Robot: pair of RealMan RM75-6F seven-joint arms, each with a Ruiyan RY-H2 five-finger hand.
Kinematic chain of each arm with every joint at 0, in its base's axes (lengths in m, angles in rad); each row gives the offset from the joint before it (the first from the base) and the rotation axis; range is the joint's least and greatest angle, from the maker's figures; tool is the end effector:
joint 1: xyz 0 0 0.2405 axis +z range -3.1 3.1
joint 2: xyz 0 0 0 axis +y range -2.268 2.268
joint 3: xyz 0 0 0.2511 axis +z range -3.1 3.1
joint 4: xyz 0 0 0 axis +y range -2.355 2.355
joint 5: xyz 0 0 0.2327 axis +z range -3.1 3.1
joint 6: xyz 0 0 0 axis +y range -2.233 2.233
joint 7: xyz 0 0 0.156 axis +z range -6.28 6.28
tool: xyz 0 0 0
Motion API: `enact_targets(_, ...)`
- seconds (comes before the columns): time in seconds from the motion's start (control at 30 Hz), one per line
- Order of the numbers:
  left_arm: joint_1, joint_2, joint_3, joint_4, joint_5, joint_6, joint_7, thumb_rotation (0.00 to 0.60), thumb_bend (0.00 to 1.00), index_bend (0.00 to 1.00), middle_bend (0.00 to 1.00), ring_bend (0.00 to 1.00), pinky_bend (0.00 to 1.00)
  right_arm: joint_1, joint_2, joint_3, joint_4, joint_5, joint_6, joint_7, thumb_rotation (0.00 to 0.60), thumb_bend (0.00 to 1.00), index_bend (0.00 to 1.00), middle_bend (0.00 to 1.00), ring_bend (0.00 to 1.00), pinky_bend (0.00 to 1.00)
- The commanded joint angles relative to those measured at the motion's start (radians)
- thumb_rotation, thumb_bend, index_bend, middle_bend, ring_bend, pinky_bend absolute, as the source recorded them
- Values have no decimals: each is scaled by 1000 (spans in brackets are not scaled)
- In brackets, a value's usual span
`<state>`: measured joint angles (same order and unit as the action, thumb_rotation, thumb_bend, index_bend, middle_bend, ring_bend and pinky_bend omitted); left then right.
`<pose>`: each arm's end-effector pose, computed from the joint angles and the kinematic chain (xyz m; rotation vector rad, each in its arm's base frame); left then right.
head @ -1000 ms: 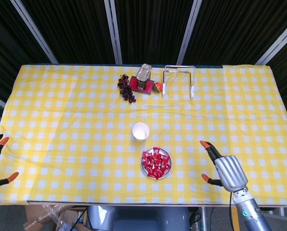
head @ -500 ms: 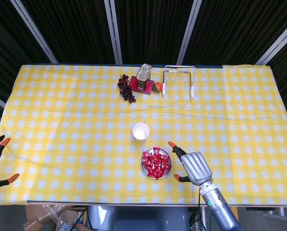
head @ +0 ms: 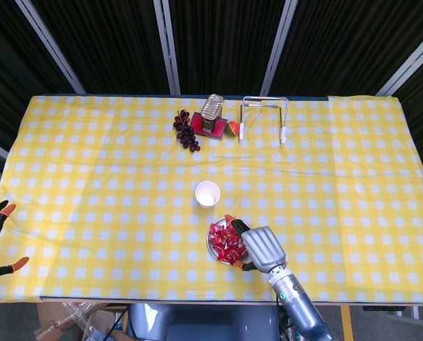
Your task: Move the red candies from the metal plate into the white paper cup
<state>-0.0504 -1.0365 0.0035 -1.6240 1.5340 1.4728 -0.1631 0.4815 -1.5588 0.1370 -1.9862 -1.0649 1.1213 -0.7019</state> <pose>-0.3280 0.1710 0.1507 -1.3855 -1.0327 -0.9218 -0.0978 -0.2351 -0.0400 1.8547 -1.1669 0.9414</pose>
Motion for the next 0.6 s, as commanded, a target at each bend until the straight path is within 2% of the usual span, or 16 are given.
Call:
enact_targets(0.03, -1, 2, 1, -2, -1, -3, -4, 600, 34, 0, 0, 0, 0, 10, -13, 2, 6, 16, 1, 2, 600, 247, 0, 570, 753, 939)
enact_targets(0.1, -2, 4, 1, -4, -2, -6, -6, 600, 34, 0, 0, 0, 0, 16, -24, 6, 11, 19, 3, 12, 600, 246, 0, 656, 822, 980)
enact_targets(0.17, -3, 5, 1, -6, -4, -8, -8, 600, 34, 0, 0, 0, 0, 24, -35, 9, 23, 26, 3, 18, 600, 246, 0, 695, 862, 998)
enact_targets(0.43, -4, 8, 1, -11, -10, -14, -13, 600, 34, 0, 0, 0, 0, 62, -69, 5, 72, 120, -7, -19, 600, 246, 2, 718, 882, 1000)
enact_targets(0.6, -6, 10, 1, -13, -13, -19, -16, 600, 34, 0, 0, 0, 0, 80, -88, 1, 92, 177, -8, -32, 600, 246, 57, 718, 882, 1000)
